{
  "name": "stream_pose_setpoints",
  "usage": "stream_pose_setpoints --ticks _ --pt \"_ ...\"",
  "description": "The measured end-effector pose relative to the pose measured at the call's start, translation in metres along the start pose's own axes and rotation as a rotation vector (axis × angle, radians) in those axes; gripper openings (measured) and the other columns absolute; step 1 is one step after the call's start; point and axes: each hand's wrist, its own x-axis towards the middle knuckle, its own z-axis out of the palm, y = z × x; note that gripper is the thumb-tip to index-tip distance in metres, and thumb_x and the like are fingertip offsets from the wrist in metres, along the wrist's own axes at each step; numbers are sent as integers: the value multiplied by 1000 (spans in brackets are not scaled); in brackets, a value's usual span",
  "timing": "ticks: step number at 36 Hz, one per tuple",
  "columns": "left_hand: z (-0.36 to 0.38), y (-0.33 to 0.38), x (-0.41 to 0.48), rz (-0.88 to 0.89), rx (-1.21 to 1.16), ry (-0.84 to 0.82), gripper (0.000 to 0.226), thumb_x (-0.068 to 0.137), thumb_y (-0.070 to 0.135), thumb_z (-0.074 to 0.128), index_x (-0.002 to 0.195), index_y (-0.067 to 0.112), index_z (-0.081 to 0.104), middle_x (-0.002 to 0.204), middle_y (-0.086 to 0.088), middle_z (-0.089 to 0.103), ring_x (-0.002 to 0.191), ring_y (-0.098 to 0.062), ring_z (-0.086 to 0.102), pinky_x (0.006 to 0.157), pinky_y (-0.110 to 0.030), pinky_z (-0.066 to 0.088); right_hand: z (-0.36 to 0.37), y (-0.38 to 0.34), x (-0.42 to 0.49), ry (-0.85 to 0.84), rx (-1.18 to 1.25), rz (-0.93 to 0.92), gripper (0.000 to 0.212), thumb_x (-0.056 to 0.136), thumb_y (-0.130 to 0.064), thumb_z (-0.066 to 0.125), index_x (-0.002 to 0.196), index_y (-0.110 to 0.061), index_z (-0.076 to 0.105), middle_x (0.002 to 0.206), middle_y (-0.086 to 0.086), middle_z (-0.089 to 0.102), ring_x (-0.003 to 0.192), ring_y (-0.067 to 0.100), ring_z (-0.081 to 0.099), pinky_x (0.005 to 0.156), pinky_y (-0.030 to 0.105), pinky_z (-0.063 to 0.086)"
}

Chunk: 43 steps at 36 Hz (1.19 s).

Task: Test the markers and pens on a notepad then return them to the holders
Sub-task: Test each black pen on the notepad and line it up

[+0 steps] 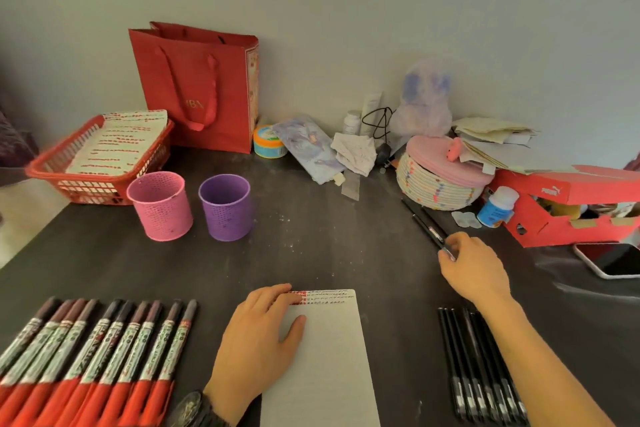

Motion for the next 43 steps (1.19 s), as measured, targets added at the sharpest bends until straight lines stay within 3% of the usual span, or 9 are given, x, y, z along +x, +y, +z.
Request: stream_pose_setpoints --ticks 11,18,21,24,27,31,36,40,43 --pt "-1 0 -1 16 -2 -6 44 96 58 35 135 43 48 145 25 41 134 2 33 109 -19 23 16 -19 20 -70 -236 13 19 100 -25 48 114 -20 59 115 9 56 105 32 55 75 40 48" --pt "-2 0 -2 20 -24 -10 44 97 58 34 137 44 46 146 25 39 134 2 31 112 -22 25 12 -25 15 -101 -235 -12 30 98 -22 55 127 -20 49 119 12 57 101 32 60 73 38 47" --pt "-3 1 -2 18 -34 -12 44 97 59 33 137 44 44 146 26 38 135 2 30 113 -23 24 15 -34 3 -51 -11 -58 46 98 -19 56 142 -16 43 126 12 58 107 30 59 85 40 47" --pt "-3 2 -2 22 -38 -4 44 97 58 34 137 44 45 146 25 39 134 1 31 112 -23 24 15 -51 -24 -45 304 -65 48 98 -22 59 144 -19 46 115 -1 59 97 15 57 90 39 45" --pt "-3 3 -3 42 -34 18 43 97 56 35 135 42 49 145 23 42 133 0 35 111 -22 25 18 -74 -63 -59 656 -79 26 96 -19 64 119 -31 65 95 -11 67 83 10 67 85 36 55" --pt "-7 7 -5 93 -52 67 42 93 54 44 131 39 52 140 21 48 130 -2 41 108 -24 32 27 -104 -117 -144 1068 -109 20 93 -14 67 94 -34 74 86 0 74 76 14 72 68 26 61" --pt "-11 11 -10 256 -104 99 52 84 52 62 131 34 52 132 21 52 124 -3 47 102 -26 38 49 -122 -153 -241 1141 -180 16 89 -19 72 89 -35 73 83 1 75 75 17 72 62 26 57" --pt "-12 15 -10 336 -64 108 43 92 51 56 128 29 60 122 17 62 113 -8 56 91 -29 44 55 -124 -161 -267 1107 -287 25 88 -13 76 93 -37 72 90 -4 77 82 19 73 69 29 59" --pt "-11 15 -10 405 -4 106 32 97 41 51 119 23 67 108 11 68 95 -15 61 75 -34 46 53 -122 -161 -257 1138 -334 9 85 -26 73 89 -35 73 90 -2 76 85 23 72 73 41 59"
